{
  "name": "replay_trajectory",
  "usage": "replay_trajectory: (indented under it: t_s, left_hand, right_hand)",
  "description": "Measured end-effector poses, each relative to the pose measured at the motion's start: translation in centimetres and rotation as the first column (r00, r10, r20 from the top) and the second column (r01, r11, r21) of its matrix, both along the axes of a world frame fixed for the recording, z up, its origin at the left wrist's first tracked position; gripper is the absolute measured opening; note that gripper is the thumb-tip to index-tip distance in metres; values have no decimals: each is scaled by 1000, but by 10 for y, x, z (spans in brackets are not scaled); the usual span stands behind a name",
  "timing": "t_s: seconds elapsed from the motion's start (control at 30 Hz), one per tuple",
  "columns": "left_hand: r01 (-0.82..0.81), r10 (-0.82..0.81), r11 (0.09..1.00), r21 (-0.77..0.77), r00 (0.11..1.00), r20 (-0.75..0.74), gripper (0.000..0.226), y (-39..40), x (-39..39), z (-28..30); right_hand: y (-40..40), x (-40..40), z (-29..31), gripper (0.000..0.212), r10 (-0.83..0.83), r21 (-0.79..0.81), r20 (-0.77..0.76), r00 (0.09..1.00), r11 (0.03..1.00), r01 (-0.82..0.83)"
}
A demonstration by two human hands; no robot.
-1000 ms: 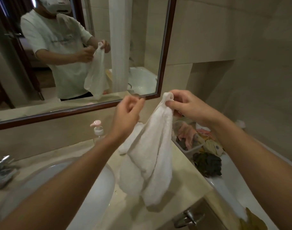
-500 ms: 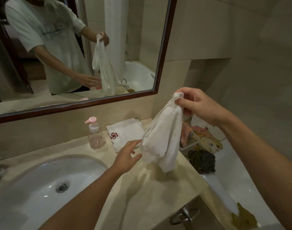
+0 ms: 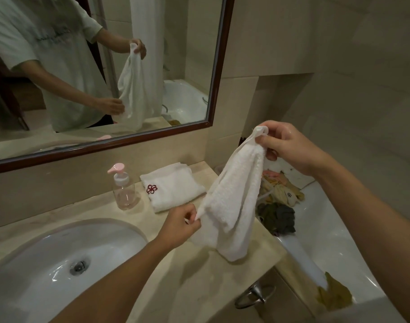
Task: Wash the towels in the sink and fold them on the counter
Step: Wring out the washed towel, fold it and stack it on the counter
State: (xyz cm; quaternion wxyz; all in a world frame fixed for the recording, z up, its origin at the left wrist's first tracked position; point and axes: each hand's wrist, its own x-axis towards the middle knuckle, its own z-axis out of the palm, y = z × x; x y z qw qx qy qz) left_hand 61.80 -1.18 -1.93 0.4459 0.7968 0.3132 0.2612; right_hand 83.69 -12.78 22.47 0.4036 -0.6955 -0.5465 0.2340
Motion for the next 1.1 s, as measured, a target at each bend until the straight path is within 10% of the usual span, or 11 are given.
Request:
replay_trajectory:
  t_s: [0.23, 0.43, 0.7, 1.03, 1.1]
  left_hand:
    - [-85, 117, 981, 176, 976, -181, 14, 3, -7, -8]
    - [90, -1, 972, 218, 925, -380, 45, 16, -25, -11]
    - [289, 188, 665, 688, 827, -529, 32, 30, -46, -6]
    - [178, 223, 868, 463, 693, -686, 49, 30, -49, 27]
    - [130, 110, 910, 394, 840, -532, 73, 26, -40, 56]
  right_hand:
    - [0, 3, -5, 13, -18, 6, 2, 1000, 1000, 18]
    - [1, 2, -7, 13, -27, -1, 15, 1000, 1000, 27]
    - [1, 2, -7, 14, -11, -27, 81, 997, 1000, 13]
    - [-1, -7, -3, 13, 8, -16, 62, 998, 1000, -7]
    - [2, -11, 1, 12, 30, -22, 98, 995, 999, -28]
